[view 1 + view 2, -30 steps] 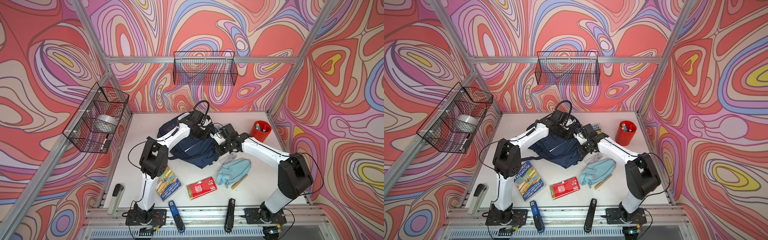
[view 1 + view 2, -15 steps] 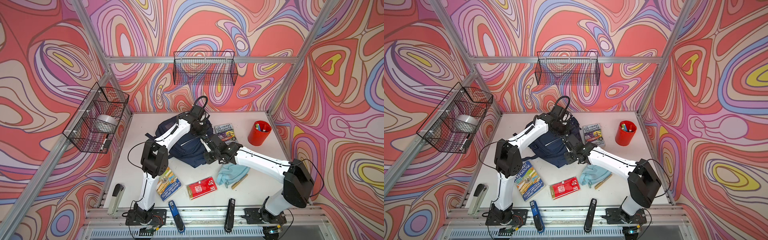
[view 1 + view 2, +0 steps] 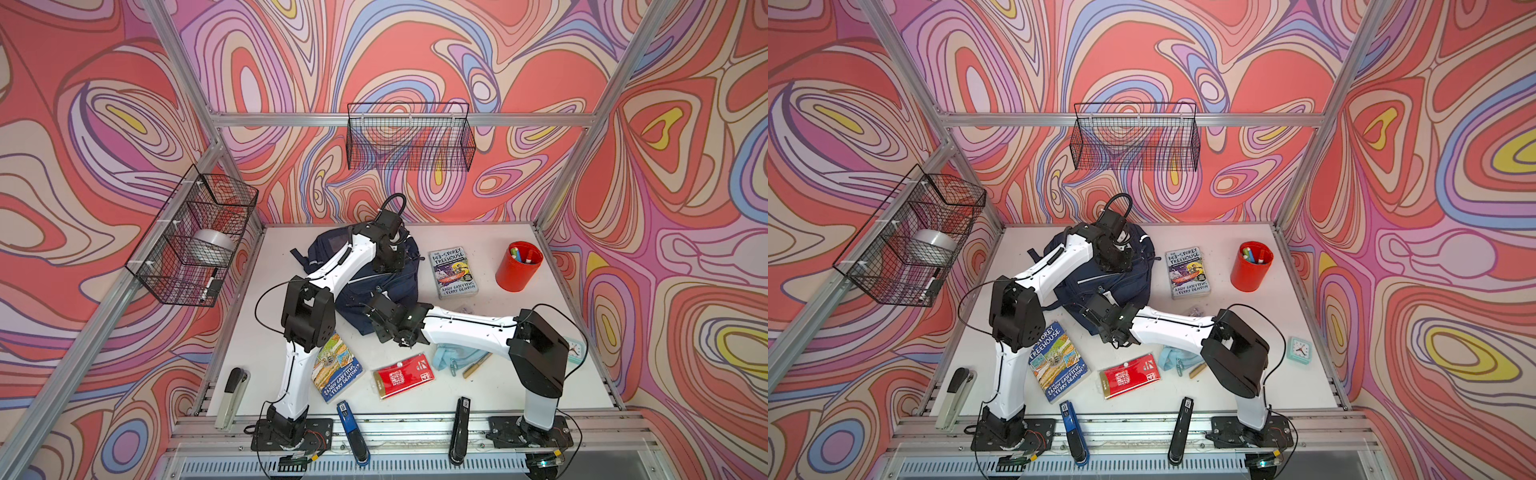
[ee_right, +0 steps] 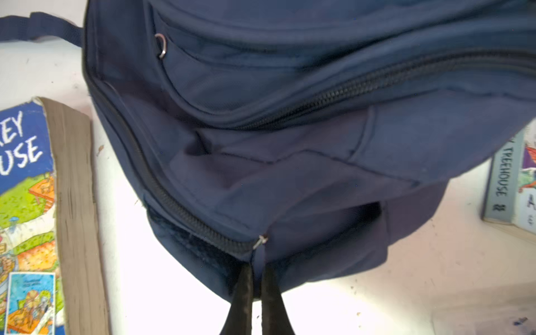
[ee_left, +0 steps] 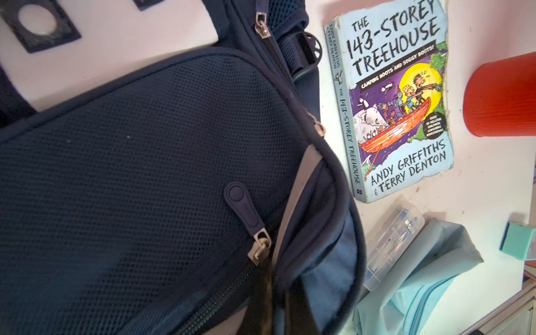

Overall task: Pack books, pencil case, and school supplies into a backpack
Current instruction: Unzip the student bag at the center of the table.

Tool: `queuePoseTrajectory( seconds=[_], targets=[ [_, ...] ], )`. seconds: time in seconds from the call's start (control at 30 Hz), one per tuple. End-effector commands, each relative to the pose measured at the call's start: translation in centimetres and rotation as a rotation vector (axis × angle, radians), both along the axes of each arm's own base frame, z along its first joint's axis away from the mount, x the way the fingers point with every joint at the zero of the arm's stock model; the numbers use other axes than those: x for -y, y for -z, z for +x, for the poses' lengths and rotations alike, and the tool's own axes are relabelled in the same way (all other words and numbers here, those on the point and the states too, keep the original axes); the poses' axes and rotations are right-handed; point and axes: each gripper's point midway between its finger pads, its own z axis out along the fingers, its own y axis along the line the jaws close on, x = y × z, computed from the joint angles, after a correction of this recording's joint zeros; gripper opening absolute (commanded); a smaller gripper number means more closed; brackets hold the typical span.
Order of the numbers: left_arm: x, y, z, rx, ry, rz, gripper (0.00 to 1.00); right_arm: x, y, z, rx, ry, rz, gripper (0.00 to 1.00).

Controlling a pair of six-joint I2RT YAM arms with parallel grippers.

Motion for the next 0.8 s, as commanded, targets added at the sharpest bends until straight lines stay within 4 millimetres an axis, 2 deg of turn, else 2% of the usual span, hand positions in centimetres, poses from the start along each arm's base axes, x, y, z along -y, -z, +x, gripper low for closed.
queuePoseTrajectory(
  seconds=[0.0, 0.13, 0.17, 0.23, 0.27, 0.33, 0.4, 0.47, 0.57, 0.63, 0.77],
  targets=[
    [4.0, -7.1, 3.9, 0.234, 0.016, -0.228, 0.0, -3.8, -1.4, -3.5, -0.115, -0.183, 0.228, 0.0],
    [3.4, -8.9, 3.6, 0.283, 0.031, -0.239, 0.0, -3.5, -1.4, -3.4, -0.118, -0.181, 0.262, 0.0],
    [3.3, -9.4, 3.5, 0.284, 0.038, -0.245, 0.16, -3.4, -1.3, -3.4, -0.118, -0.182, 0.256, 0.0],
    [2.6, -10.4, 3.3, 0.298, 0.031, -0.228, 0.62, -2.9, -0.6, -3.4, -0.118, -0.168, 0.24, 0.0],
    [1.9, -11.2, 3.2, 0.322, 0.028, -0.2, 0.73, -2.4, -1.8, -3.2, -0.086, -0.156, 0.253, 0.0],
    [1.2, -12.5, 2.5, 0.362, 0.088, -0.153, 0.72, -1.3, -1.9, -3.3, -0.066, -0.142, 0.244, 0.0],
    [1.5, -12.9, 0.7, 0.329, 0.222, -0.124, 0.65, -0.7, -2.3, -3.5, -0.045, -0.154, 0.237, 0.0],
    [2.1, -11.4, -1.6, 0.228, 0.329, -0.096, 0.68, -0.5, -2.3, -3.7, -0.046, -0.178, 0.209, 0.0],
    [2.2, -7.1, -4.3, 0.108, 0.445, 0.08, 0.84, -0.4, -1.3, -4.1, -0.055, -0.196, 0.173, 0.0],
    [2.2, -4.6, -5.4, 0.05, 0.476, 0.158, 0.93, -0.5, -1.0, -4.0, -0.052, -0.197, 0.164, 0.0],
    [1.8, -1.2, -6.5, -0.08, 0.475, 0.188, 0.95, -0.5, -1.0, -4.1, -0.027, -0.202, 0.164, 0.0]
  ],
)
